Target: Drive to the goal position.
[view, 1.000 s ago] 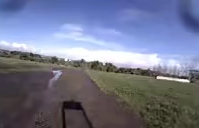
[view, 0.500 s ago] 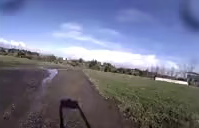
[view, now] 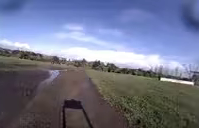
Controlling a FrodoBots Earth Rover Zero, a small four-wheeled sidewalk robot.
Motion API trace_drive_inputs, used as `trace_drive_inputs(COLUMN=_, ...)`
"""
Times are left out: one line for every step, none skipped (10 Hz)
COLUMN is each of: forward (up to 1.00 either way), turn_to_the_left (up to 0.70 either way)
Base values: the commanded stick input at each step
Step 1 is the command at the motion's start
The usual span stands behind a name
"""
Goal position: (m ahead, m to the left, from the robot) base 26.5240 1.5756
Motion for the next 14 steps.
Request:
trace_drive_inputs(forward=0.7, turn_to_the_left=0.0)
trace_drive_inputs(forward=0.7, turn_to_the_left=0.0)
trace_drive_inputs(forward=0.7, turn_to_the_left=0.0)
trace_drive_inputs(forward=0.7, turn_to_the_left=0.12)
trace_drive_inputs(forward=0.7, turn_to_the_left=0.27)
trace_drive_inputs(forward=0.7, turn_to_the_left=0.34)
trace_drive_inputs(forward=0.7, turn_to_the_left=0.35)
trace_drive_inputs(forward=0.7, turn_to_the_left=0.09)
trace_drive_inputs(forward=0.7, turn_to_the_left=0.04)
trace_drive_inputs(forward=0.7, turn_to_the_left=0.0)
trace_drive_inputs(forward=0.7, turn_to_the_left=0.0)
trace_drive_inputs(forward=0.7, turn_to_the_left=0.0)
trace_drive_inputs(forward=0.7, turn_to_the_left=0.0)
trace_drive_inputs(forward=0.7, turn_to_the_left=0.0)
